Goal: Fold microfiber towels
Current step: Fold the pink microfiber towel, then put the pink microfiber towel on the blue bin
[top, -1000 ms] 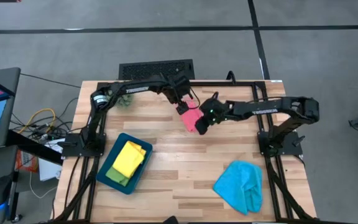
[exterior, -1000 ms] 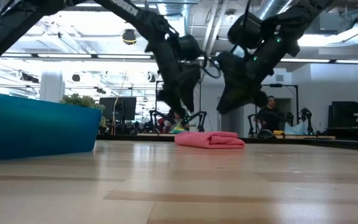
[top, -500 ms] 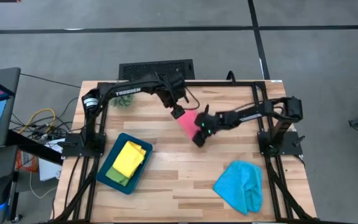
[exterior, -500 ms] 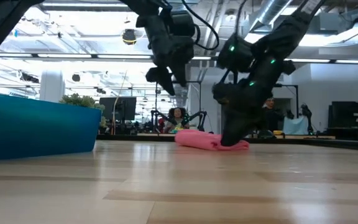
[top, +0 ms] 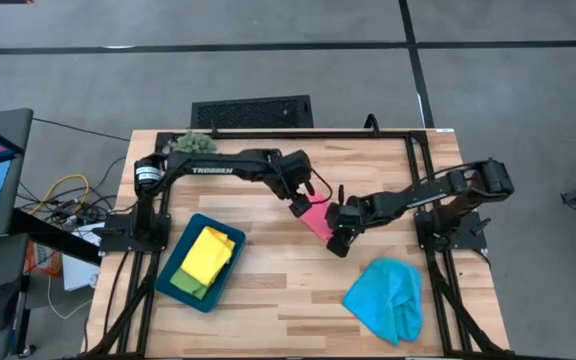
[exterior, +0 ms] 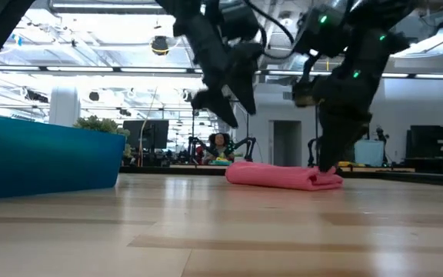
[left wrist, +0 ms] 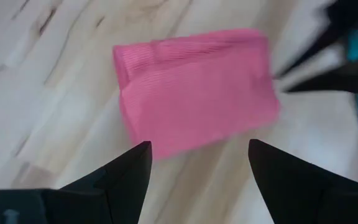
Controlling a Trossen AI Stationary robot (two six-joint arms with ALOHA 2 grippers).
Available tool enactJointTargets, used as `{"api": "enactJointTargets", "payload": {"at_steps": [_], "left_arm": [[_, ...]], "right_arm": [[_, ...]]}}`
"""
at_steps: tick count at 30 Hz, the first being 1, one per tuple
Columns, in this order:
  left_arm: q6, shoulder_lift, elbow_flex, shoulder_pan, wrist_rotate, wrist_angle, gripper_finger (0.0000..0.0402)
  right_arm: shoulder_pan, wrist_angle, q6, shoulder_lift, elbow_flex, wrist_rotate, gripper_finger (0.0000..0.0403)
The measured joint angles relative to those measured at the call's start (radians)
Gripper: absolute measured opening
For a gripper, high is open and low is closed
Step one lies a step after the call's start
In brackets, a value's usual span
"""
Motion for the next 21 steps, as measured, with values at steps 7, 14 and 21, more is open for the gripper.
{"api": "enactJointTargets", "payload": {"at_steps": [7,14,21], "left_arm": [[-0.138,0.001,-0.262,0.01,-0.097,0.397,0.026],[-0.12,0.087,-0.329,-0.031,-0.144,0.65,0.026],[-0.11,0.228,-0.2,-0.074,-0.248,0.634,0.026]], "right_arm": [[0.064,-0.04,0.141,-0.162,-0.07,0.041,0.0092],[0.096,-0.03,0.299,-0.27,-0.149,0.084,0.0092],[0.098,-0.018,0.353,-0.276,-0.177,0.089,0.0092]]}}
